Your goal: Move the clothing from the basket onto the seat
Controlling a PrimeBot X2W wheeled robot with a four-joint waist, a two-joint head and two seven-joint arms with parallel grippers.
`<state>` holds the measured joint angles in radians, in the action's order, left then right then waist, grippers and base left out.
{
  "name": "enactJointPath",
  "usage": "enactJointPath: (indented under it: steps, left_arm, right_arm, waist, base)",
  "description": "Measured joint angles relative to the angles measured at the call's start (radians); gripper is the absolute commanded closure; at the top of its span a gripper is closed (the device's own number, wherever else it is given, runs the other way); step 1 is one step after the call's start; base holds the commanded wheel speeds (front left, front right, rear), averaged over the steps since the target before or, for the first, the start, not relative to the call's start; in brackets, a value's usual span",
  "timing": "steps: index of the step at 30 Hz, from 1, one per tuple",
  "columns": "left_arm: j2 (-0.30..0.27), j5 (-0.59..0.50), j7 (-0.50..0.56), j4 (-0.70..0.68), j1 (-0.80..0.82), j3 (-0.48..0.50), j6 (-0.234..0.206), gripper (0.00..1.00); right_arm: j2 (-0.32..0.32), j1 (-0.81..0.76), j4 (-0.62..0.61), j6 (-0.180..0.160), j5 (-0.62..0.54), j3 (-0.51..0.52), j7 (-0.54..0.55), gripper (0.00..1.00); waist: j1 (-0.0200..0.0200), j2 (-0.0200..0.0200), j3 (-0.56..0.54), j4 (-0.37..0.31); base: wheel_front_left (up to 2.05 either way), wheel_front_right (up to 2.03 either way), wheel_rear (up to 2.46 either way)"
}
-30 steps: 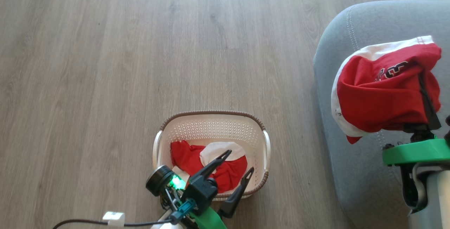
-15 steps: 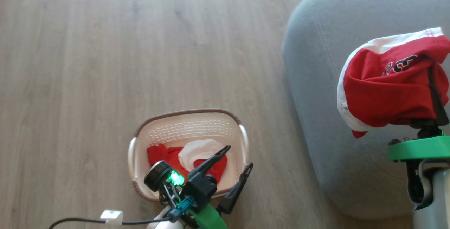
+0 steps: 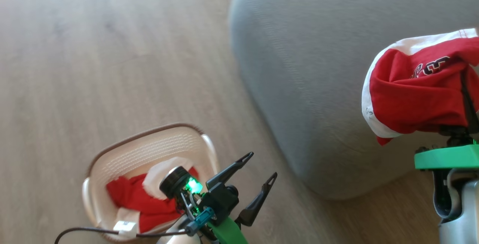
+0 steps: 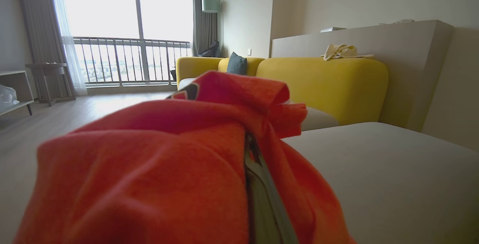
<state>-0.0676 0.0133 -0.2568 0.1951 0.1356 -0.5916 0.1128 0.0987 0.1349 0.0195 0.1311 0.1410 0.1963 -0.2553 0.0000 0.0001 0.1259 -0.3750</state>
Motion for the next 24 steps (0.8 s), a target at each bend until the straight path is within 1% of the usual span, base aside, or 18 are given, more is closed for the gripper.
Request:
enactJointPath:
  steps: [5, 9, 14, 24]
  left_arm:
    - [0.000, 0.011, 0.000, -0.002, 0.003, 0.002, 0.000, 0.00]
    - [0.000, 0.012, 0.000, 0.005, 0.010, -0.042, 0.009, 0.00]
    - [-0.001, 0.016, 0.000, 0.016, 0.047, -0.096, 0.016, 0.00]
    - [-0.004, 0.031, 0.000, 0.019, 0.057, -0.105, 0.016, 0.00]
  right_arm:
    - [-0.004, 0.000, 0.002, 0.000, -0.004, -0.010, 0.000, 1.00]
    - [-0.015, -0.004, -0.013, 0.000, -0.003, 0.040, 0.000, 1.00]
    - [-0.036, -0.007, -0.031, 0.000, -0.003, 0.074, 0.000, 1.00]
    - [-0.039, -0.007, -0.029, 0.000, -0.003, 0.098, 0.000, 1.00]
  waist:
    - [0.0000, 0.0000, 0.001, -0.099]
    - [0.0000, 0.0000, 0.009, -0.154]
    - [0.0000, 0.0000, 0.021, -0.172]
    - [0.0000, 0.0000, 0.026, -0.167]
  base:
    - [0.00, 0.00, 0.00]
    - [0.00, 0.00, 0.00]
    - [0.00, 0.00, 0.00]
    - [0.00, 0.00, 0.00]
